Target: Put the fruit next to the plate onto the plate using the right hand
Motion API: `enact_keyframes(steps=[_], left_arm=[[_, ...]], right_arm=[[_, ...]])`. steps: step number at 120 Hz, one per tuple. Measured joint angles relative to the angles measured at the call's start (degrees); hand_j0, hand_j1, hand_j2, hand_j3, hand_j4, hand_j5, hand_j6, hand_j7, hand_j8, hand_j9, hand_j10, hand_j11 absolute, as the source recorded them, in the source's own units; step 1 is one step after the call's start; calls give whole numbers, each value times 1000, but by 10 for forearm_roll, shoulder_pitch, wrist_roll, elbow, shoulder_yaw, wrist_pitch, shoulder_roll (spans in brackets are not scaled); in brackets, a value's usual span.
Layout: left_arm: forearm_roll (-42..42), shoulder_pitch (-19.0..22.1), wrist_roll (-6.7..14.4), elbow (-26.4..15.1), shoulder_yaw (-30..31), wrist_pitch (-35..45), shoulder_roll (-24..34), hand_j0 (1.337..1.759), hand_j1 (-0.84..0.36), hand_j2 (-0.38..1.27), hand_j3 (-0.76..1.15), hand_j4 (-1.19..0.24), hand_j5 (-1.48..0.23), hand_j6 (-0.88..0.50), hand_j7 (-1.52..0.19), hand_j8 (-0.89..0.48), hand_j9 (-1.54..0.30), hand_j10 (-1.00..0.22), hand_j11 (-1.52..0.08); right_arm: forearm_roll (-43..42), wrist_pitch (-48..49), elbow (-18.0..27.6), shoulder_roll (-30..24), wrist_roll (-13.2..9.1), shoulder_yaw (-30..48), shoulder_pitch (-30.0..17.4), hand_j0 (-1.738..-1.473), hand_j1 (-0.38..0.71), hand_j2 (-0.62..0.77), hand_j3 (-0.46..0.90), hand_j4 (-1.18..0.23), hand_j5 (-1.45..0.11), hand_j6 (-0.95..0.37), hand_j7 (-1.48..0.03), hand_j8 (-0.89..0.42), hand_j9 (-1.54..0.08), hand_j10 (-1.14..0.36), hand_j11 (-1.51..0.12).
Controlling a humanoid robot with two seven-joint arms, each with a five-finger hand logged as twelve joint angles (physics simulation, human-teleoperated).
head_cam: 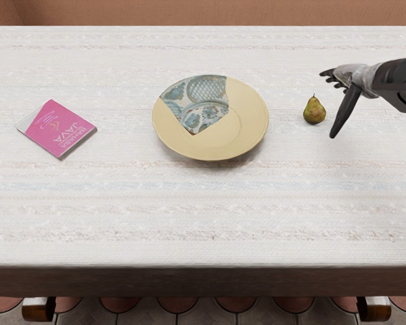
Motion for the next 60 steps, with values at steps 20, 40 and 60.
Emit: enact_keyframes(steps=[20, 40, 60], left_arm=[[0, 0, 0, 0, 0, 0, 0, 1658, 325, 4, 0, -20, -26, -20, -26, -20, -26, -20, -26], [0, 0, 0, 0, 0, 0, 0, 1658, 325, 4, 0, -20, -26, -20, -26, -20, -26, -20, -26], [0, 0, 0, 0, 0, 0, 0, 1658, 325, 4, 0, -20, -26, -20, -26, -20, -26, -20, -26]], right_arm=[[-20, -64, 0, 10, 95, -2, -31, -1658, -349, 1, 0, -3, 0, -5, 0, -4, 0, -2, 0], [-29, -126, -5, 14, 139, -13, -54, -1658, -349, 1, 0, -3, 0, -4, 0, -3, 0, -2, 0], [-29, -208, -45, 46, 163, -46, -66, -1658, -349, 1, 0, -3, 0, -4, 0, -3, 0, -2, 0]])
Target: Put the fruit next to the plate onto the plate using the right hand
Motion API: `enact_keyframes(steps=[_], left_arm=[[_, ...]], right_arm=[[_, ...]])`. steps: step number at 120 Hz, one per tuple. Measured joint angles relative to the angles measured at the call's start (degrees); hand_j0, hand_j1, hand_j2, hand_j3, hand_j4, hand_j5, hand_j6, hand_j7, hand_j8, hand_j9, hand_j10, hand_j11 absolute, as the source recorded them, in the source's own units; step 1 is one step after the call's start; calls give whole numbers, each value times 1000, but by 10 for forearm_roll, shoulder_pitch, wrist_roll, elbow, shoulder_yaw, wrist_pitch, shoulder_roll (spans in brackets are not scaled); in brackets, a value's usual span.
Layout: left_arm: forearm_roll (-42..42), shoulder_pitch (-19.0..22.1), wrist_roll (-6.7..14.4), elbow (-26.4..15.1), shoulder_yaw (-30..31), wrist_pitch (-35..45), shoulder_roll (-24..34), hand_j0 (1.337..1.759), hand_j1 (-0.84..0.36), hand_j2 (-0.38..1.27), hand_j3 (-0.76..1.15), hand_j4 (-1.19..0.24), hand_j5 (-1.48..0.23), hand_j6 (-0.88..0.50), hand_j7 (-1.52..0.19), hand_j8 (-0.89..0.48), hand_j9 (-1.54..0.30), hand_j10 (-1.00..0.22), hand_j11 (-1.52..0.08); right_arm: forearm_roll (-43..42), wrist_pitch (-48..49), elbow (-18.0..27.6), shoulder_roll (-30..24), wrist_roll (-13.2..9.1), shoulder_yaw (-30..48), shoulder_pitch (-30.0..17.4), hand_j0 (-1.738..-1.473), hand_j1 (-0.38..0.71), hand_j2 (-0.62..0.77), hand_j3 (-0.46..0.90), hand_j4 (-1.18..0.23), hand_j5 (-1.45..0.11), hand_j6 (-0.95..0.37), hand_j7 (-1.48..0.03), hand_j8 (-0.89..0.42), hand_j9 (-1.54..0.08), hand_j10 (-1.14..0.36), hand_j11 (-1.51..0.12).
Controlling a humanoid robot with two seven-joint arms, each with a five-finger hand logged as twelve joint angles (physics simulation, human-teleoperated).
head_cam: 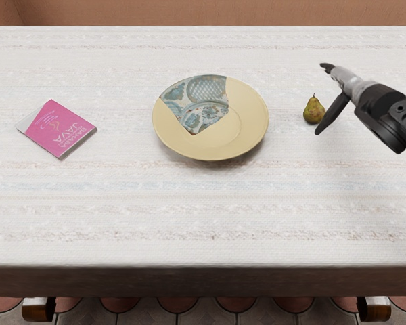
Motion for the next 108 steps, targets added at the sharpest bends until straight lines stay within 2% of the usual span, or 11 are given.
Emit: enact_keyframes(steps=[9, 31, 45, 63, 79, 108], left_arm=[[0, -1, 0, 0, 0, 0, 0, 1658, 325, 4, 0, -20, -26, -20, -26, -20, -26, -20, -26], [0, -1, 0, 0, 0, 0, 0, 1658, 325, 4, 0, -20, -26, -20, -26, -20, -26, -20, -26], [0, -1, 0, 0, 0, 0, 0, 1658, 325, 4, 0, -20, -26, -20, -26, -20, -26, -20, -26], [0, -1, 0, 0, -1, 0, 0, 1658, 325, 4, 0, -20, -26, -20, -26, -20, -26, -20, -26], [0, -1, 0, 0, -1, 0, 0, 1658, 325, 4, 0, -20, -26, -20, -26, -20, -26, -20, -26], [0, -1, 0, 0, -1, 0, 0, 1658, 325, 4, 0, -20, -26, -20, -26, -20, -26, -20, -26]], right_arm=[[2, -21, -11, 9, 5, -7, -6, -1658, -349, 1, 0, -2, 0, -4, 0, -3, 0, -2, 0], [8, -45, -29, 22, 72, -7, -21, -1658, -349, 2, 0, -2, 0, -3, 0, -2, 0, -2, 0], [12, -64, -41, 24, 89, -9, -35, -1658, -345, 1, 0, -5, -5, -6, -5, -6, -5, -5, -5], [15, -106, -50, 32, 120, -12, -59, -1658, -287, -9, 0, -54, -69, -55, -68, -54, -69, -54, -69], [24, -116, -71, 54, 132, -12, -64, -1658, -227, -19, 0, -104, -134, -105, -134, -104, -134, -104, -134], [30, -118, -115, 89, 136, -12, -66, -1658, -166, -29, 0, -155, -200, -156, -200, -155, -200, -155, -200]])
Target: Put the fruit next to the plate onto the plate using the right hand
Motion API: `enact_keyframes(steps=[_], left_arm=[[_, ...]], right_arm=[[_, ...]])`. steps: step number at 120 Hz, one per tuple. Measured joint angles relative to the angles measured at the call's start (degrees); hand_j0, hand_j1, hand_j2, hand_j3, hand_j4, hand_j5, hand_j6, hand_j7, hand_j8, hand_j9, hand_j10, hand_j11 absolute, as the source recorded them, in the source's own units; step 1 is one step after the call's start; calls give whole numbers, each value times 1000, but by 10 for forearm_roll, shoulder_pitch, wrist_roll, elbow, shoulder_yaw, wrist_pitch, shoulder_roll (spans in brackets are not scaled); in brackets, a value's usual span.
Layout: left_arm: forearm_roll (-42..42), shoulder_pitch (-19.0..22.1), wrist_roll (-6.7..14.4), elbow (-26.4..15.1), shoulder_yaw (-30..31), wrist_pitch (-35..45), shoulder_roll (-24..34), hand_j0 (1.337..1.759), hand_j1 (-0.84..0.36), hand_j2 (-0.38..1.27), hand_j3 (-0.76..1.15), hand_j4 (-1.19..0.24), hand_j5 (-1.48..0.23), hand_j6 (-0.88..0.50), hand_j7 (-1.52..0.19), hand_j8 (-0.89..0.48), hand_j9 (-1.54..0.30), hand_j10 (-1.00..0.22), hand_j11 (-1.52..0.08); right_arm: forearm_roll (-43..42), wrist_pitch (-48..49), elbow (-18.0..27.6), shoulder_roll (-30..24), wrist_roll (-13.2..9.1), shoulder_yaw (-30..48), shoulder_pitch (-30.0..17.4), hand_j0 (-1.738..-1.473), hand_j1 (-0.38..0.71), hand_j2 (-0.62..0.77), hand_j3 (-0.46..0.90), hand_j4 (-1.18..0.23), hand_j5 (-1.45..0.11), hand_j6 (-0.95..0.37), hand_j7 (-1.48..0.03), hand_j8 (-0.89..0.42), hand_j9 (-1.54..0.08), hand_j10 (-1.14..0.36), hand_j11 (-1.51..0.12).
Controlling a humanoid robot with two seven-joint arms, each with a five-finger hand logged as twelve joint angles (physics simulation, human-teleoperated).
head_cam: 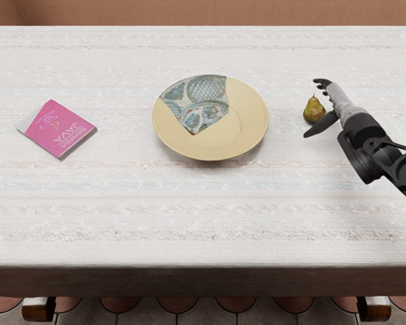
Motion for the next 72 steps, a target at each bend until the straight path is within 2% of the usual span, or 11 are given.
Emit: enact_keyframes(steps=[25, 72], left_arm=[[0, -1, 0, 0, 1, 0, 0, 1658, 325, 4, 0, -20, -26, -20, -26, -20, -26, -20, -26], [0, -3, 0, 0, 1, 0, 0, 1658, 325, 4, 0, -20, -26, -20, -26, -20, -26, -20, -26]], right_arm=[[0, -22, -26, 8, 3, -1, 0, -1658, -142, -33, 0, -175, -226, -176, -226, -175, -226, -174, -226], [1, -27, -73, 38, 4, -10, 1, -1658, -1, -56, 0, -291, -378, -292, -378, -292, -378, -291, -378]])
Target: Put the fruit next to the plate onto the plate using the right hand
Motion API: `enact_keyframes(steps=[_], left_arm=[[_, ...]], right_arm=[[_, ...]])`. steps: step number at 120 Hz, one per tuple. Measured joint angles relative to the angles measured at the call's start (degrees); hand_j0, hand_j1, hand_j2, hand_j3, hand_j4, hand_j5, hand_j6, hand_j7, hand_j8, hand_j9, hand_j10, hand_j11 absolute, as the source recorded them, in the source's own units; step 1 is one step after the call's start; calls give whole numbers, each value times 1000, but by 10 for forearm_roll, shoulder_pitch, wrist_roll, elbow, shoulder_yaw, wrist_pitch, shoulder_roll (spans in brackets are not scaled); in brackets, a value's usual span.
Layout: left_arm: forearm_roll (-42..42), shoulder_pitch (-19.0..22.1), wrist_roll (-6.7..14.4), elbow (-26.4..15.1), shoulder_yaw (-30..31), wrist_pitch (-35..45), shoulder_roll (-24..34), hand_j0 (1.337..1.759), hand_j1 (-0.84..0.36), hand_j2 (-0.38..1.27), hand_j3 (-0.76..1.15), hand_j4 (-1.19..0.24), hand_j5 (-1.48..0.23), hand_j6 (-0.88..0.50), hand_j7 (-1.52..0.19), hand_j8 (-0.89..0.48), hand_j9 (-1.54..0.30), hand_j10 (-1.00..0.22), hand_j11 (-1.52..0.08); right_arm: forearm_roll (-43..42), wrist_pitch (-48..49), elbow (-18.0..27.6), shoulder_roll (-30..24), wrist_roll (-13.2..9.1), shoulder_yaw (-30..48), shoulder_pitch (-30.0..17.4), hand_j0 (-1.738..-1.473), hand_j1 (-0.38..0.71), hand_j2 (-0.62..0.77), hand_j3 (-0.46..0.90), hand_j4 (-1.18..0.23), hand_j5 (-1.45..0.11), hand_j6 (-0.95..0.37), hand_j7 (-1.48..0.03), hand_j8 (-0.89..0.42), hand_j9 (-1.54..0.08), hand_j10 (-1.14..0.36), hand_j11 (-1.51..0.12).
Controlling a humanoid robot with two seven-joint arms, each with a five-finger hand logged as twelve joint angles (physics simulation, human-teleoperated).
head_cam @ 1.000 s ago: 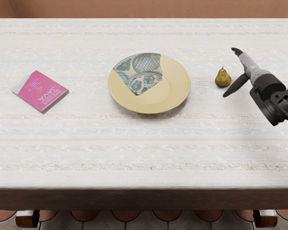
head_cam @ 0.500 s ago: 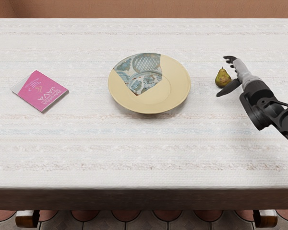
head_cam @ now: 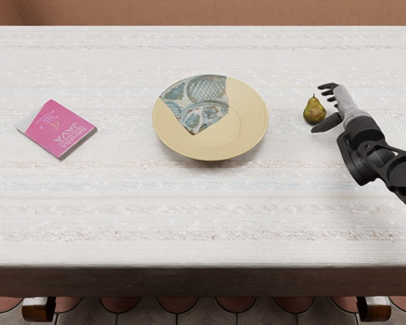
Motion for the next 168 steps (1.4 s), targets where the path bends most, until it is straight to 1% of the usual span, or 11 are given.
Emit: enact_keyframes(steps=[17, 52, 91, 110, 111, 112, 137, 143, 148, 168], left_arm=[[0, 0, 0, 0, 0, 0, 0, 1658, 325, 4, 0, -20, -26, -20, -26, -20, -26, -20, -26], [0, 0, 0, 0, 0, 0, 0, 1658, 325, 4, 0, -20, -26, -20, -26, -20, -26, -20, -26], [0, -1, 0, 0, 0, 0, 0, 1658, 325, 4, 0, -20, -26, -20, -26, -20, -26, -20, -26], [0, -2, 0, 0, 1, 0, 0, 1658, 325, 4, 0, -20, -26, -20, -26, -20, -26, -20, -26], [0, -3, 0, 0, 1, 0, 0, 1658, 325, 4, 0, -20, -26, -20, -26, -20, -26, -20, -26], [0, -3, 0, 0, 1, 0, 0, 1658, 325, 4, 0, -20, -26, -20, -26, -20, -26, -20, -26], [0, -3, 0, 0, 1, 0, 0, 1658, 325, 4, 0, -20, -26, -20, -26, -20, -26, -20, -26], [0, -3, 0, 0, 0, 0, 0, 1658, 325, 4, 0, -20, -26, -20, -26, -20, -26, -20, -26], [0, -3, 0, 0, 0, 0, 0, 1658, 325, 4, 0, -20, -26, -20, -26, -20, -26, -20, -26], [0, -3, 0, 0, 0, 0, 0, 1658, 325, 4, 0, -20, -26, -20, -26, -20, -26, -20, -26]], right_arm=[[0, 1, -16, 11, 1, -1, 1, -1658, 27, -61, 0, -314, -408, -315, -408, -315, -408, -314, -408], [-1, 9, -21, 28, 7, -1, 5, -1658, 64, -68, 0, -346, -449, -346, -449, -346, -449, -346, -449], [-2, 10, -22, 29, 8, -1, 5, -1658, 166, -83, -1, -438, -553, -437, -561, -343, -558, -383, -560], [-2, 10, -22, 28, 8, -1, 4, -1658, 221, -91, 0, -487, -609, -489, -621, -396, -615, -442, -618], [-2, 10, -22, 28, 8, -1, 4, -1658, 223, -90, 0, -489, -612, -491, -624, -397, -618, -446, -621], [-2, 10, -22, 28, 8, -1, 4, -1658, 223, -53, 0, -491, -616, -493, -627, -388, -623, -438, -626], [-4, 11, -22, 27, 8, -1, 2, -1655, 270, -23, -1, -554, -672, -551, -696, -388, -694, -439, -704], [-5, 11, -22, 26, 8, 0, 2, -1655, 288, 52, 0, -574, -686, -554, -716, -383, -714, -433, -727], [-5, 11, -22, 26, 8, 0, 2, -1654, 294, 85, -1, -586, -701, -559, -731, -372, -725, -439, -737], [-5, 13, -22, 26, 8, -1, 2, -1653, 299, 108, -1, -635, -742, -553, -785, -369, -764, -425, -779]])
